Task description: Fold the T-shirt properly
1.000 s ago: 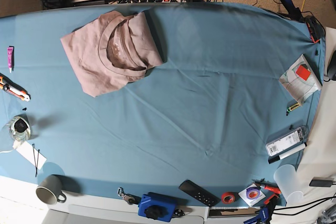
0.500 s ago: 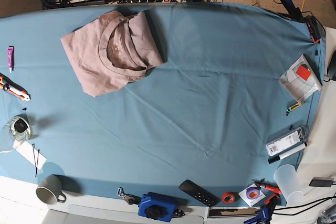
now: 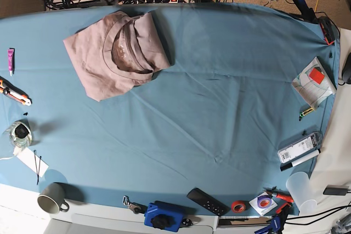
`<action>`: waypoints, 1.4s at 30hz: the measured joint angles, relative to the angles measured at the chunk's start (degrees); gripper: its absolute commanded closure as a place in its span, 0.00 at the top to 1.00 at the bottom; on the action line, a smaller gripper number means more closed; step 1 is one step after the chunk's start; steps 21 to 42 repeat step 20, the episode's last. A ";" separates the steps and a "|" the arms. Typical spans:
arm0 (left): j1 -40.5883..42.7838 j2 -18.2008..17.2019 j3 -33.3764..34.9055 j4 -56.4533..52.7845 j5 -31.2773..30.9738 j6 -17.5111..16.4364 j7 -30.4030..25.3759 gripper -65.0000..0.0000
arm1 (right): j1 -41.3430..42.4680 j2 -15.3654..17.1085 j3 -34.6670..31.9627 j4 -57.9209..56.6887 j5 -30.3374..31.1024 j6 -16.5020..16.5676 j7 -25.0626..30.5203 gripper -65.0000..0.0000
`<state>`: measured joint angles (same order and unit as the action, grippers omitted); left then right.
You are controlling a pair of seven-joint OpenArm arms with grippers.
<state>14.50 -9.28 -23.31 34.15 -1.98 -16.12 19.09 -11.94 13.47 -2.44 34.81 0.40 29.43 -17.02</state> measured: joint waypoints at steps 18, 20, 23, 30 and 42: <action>-0.26 3.26 -0.02 -0.90 4.57 -0.24 -6.78 0.00 | 0.81 0.31 -6.36 -2.10 -1.86 -11.30 5.46 0.00; -0.24 3.21 -0.02 -0.90 4.57 -0.22 -6.78 0.00 | 0.81 0.31 -6.36 -2.10 -1.86 -11.28 5.42 0.00; -0.24 3.21 -0.02 -0.90 4.57 -0.22 -6.78 0.00 | 0.81 0.31 -6.36 -2.10 -1.86 -11.28 5.42 0.00; -0.24 3.21 -0.02 -0.90 4.57 -0.22 -6.78 0.00 | 0.81 0.31 -6.36 -2.10 -1.86 -11.28 5.42 0.00; -0.24 3.21 -0.02 -0.90 4.57 -0.22 -6.78 0.00 | 0.81 0.31 -6.36 -2.10 -1.86 -11.28 5.42 0.00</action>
